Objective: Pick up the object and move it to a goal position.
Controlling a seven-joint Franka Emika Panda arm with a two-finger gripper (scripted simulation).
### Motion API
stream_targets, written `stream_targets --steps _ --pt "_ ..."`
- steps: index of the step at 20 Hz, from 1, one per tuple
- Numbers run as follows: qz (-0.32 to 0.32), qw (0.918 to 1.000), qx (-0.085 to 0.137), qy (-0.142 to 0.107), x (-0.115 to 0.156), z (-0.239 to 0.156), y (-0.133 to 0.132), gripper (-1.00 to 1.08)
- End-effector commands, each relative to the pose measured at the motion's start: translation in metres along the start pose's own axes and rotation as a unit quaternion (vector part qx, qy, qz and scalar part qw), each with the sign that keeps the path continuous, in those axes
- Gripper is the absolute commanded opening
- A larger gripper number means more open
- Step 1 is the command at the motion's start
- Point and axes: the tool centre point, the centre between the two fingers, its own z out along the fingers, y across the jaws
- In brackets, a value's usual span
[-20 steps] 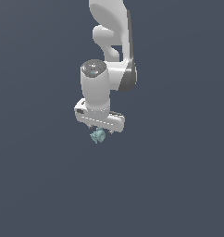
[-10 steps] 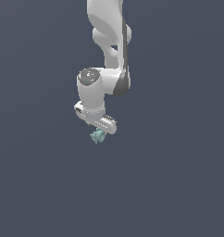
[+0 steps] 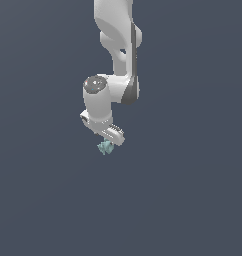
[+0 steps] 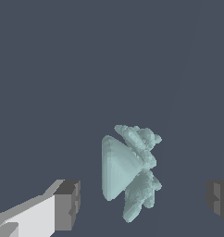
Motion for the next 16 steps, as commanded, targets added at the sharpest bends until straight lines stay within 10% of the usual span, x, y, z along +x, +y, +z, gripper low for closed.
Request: stream_targets --steps 1,15,16 --pt "0.000 1.0000 0.000 0.000 0.000 0.004 0.000 1.00" --pt "0.003 1.0000 0.000 0.000 -0.001 0.049 0.001 1.00" --pt "0.003 1.0000 0.000 0.000 -0.001 0.049 0.001 -1.00"
